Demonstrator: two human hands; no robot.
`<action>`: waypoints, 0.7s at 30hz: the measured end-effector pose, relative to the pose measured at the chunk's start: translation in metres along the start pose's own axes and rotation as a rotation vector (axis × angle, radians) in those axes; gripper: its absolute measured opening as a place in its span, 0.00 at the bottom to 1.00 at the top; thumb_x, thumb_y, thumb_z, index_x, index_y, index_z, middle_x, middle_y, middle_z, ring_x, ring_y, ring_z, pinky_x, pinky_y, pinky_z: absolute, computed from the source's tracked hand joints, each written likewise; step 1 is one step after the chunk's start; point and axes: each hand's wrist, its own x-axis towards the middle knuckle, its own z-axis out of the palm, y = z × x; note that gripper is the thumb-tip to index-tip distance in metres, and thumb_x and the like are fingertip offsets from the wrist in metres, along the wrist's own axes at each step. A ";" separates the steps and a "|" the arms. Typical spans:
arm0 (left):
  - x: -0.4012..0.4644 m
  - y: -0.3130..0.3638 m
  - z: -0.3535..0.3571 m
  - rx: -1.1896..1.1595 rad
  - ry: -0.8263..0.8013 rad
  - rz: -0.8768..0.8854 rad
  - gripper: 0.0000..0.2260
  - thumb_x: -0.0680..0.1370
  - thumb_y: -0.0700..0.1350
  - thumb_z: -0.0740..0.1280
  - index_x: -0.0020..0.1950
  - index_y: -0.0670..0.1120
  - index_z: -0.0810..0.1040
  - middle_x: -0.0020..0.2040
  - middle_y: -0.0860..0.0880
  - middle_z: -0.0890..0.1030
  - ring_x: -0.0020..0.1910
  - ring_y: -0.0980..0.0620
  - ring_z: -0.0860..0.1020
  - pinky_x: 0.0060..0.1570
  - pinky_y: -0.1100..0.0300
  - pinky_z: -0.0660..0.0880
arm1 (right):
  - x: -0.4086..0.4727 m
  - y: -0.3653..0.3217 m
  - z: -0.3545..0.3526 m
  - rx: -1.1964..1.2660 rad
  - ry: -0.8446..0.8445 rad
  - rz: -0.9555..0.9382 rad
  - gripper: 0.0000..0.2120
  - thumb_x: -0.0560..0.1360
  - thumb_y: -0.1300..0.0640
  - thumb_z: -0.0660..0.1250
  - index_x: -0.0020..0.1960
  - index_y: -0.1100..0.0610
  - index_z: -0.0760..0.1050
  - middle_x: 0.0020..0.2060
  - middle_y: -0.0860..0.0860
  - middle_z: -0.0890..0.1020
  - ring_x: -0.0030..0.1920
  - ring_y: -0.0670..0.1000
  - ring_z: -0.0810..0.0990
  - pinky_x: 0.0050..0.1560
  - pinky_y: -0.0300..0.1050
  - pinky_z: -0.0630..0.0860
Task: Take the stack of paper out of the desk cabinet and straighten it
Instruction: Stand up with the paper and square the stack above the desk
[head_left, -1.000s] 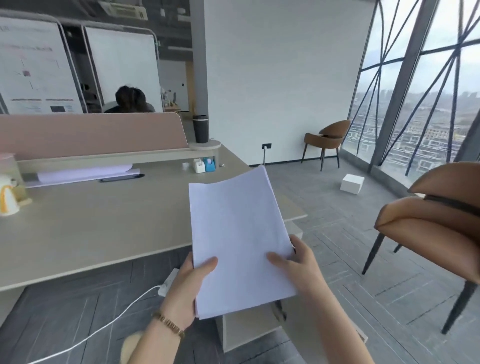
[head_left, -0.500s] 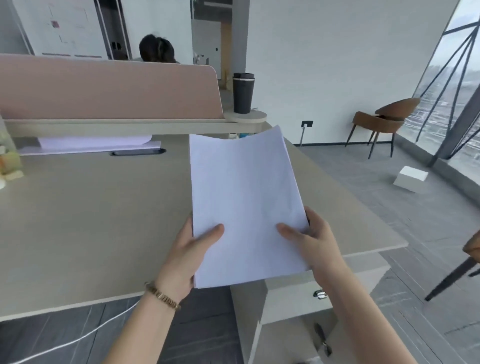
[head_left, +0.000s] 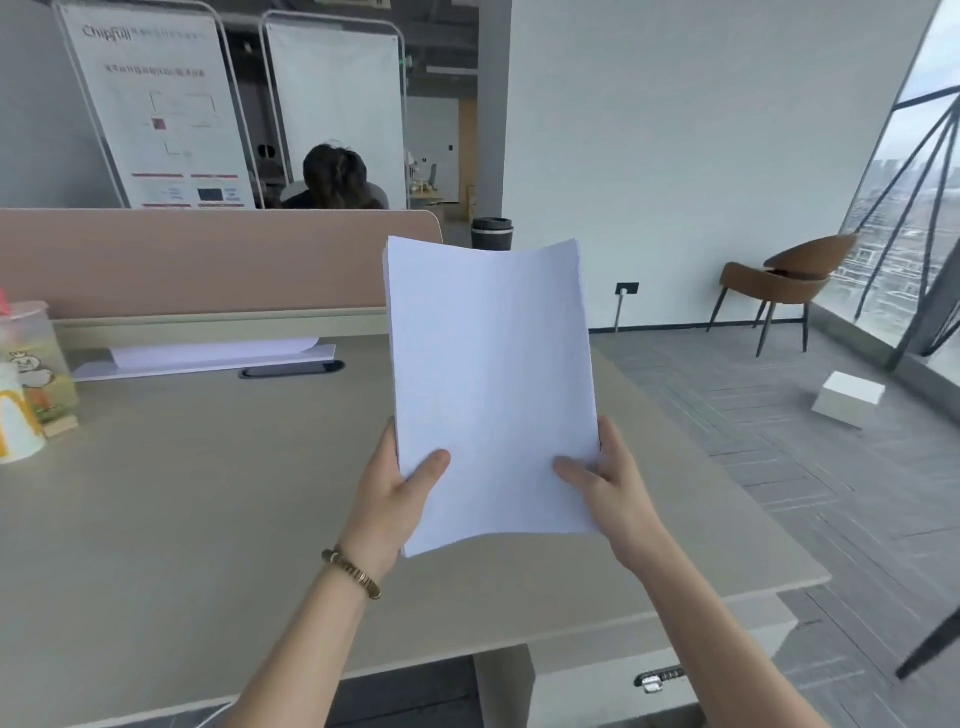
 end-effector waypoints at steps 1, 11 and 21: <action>0.005 -0.002 0.002 0.013 0.011 0.005 0.21 0.79 0.37 0.67 0.69 0.55 0.72 0.62 0.59 0.82 0.62 0.58 0.80 0.60 0.57 0.75 | 0.004 0.003 -0.001 -0.017 0.000 -0.015 0.17 0.76 0.67 0.64 0.61 0.51 0.73 0.57 0.51 0.83 0.57 0.54 0.83 0.56 0.53 0.81; 0.007 -0.059 0.011 0.093 0.122 -0.172 0.10 0.78 0.44 0.70 0.59 0.52 0.79 0.56 0.57 0.85 0.57 0.57 0.82 0.62 0.50 0.76 | 0.019 0.067 0.024 -0.169 0.087 -0.009 0.13 0.78 0.69 0.61 0.58 0.57 0.67 0.46 0.43 0.80 0.48 0.52 0.79 0.43 0.40 0.73; 0.019 -0.019 0.006 -0.034 0.124 -0.021 0.12 0.73 0.41 0.76 0.54 0.50 0.81 0.48 0.57 0.87 0.47 0.60 0.85 0.41 0.67 0.79 | 0.033 0.008 -0.004 0.094 0.118 -0.160 0.16 0.73 0.51 0.72 0.58 0.49 0.73 0.55 0.50 0.82 0.57 0.50 0.82 0.56 0.52 0.79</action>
